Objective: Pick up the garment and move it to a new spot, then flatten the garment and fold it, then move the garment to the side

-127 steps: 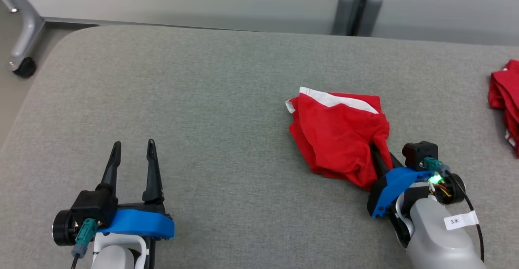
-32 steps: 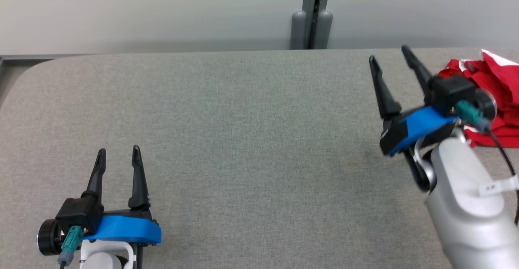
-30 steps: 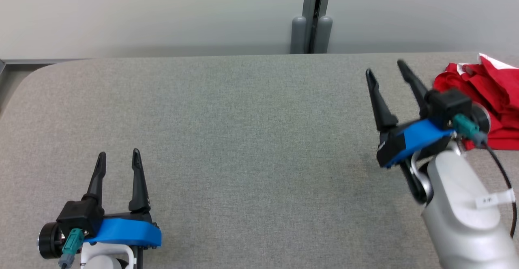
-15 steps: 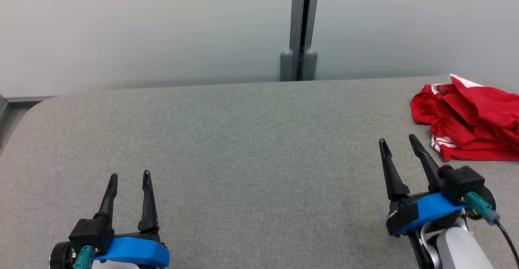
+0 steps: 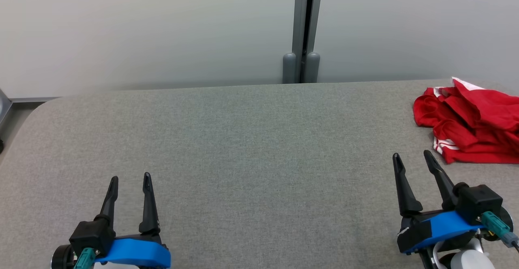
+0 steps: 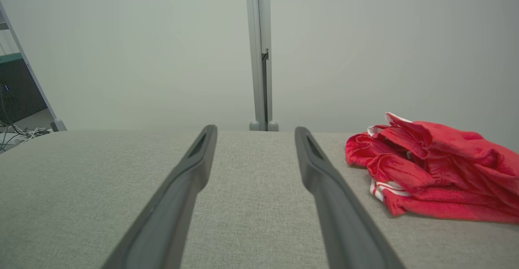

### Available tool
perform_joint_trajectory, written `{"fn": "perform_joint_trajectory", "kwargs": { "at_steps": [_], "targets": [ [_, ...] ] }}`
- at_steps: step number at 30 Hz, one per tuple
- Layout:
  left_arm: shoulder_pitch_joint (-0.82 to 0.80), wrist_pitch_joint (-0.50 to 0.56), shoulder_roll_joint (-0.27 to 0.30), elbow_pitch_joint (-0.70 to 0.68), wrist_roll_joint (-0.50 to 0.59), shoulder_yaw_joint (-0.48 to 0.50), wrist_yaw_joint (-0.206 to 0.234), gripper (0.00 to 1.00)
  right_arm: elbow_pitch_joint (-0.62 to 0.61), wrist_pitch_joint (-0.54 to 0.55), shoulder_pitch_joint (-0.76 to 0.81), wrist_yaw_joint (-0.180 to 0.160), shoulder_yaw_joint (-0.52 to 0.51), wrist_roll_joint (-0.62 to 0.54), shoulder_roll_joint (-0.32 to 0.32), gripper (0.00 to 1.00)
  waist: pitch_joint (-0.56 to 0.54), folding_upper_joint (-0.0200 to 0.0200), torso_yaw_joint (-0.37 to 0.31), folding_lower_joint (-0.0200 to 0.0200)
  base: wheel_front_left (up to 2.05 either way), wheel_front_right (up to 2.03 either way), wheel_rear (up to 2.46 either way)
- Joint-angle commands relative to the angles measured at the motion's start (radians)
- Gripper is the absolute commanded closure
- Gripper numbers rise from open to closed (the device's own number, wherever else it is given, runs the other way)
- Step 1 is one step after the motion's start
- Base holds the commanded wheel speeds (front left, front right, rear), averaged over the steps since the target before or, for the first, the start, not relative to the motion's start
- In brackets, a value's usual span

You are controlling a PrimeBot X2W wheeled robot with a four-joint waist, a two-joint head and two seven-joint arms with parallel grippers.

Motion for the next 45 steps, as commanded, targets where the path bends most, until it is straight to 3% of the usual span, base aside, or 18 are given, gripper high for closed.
{"fn": "perform_joint_trajectory", "kwargs": {
  "at_steps": [1, 5, 6, 9, 29, 45],
  "targets": [
    [-0.013, -0.003, -0.001, -0.004, -0.003, -0.002, 0.006, 0.0, -0.014, 0.002, 0.017, 0.0, -0.004, 0.003, 0.003, 0.0, 0.002, 0.0, 0.002, 0.0001, 0.0, 0.0, 0.0],
    [-0.014, -0.003, -0.001, -0.019, -0.009, 0.008, 0.005, 0.0, -0.029, 0.007, 0.026, 0.0, -0.011, 0.014, 0.003, 0.0, 0.006, 0.0, 0.006, 0.0001, 0.0, 0.0, 0.0],
    [0.001, 0.0, 0.0, -0.011, -0.01, 0.005, 0.005, 1.0, -0.019, 0.007, 0.009, 0.0, -0.008, 0.008, 0.002, 1.0, 0.006, 0.0, 0.005, 0.0001, 0.0, 0.0, 0.0],
    [0.013, 0.01, -0.002, 0.017, -0.019, 0.008, 0.004, 1.0, 0.009, 0.012, 0.018, 0.0, -0.009, 0.018, 0.003, 1.0, 0.006, 0.0, 0.005, 0.0001, 0.0, 0.0, 0.0],
    [-0.014, 0.105, -0.002, 0.007, -0.382, 0.04, -0.02, 1.0, 0.024, 0.078, 0.009, 0.0, -0.029, 0.399, 0.003, 1.0, 0.005, 0.0, 0.003, 0.0001, 0.0, 0.0, 0.0],
    [-0.031, 0.162, -0.002, 0.0, -0.604, 0.06, -0.035, 1.0, 0.035, 0.117, 0.002, 0.0, -0.04, 0.632, 0.003, 1.0, 0.004, 0.0, 0.001, 0.0001, 0.0, 0.0, 0.0]
  ]
}}
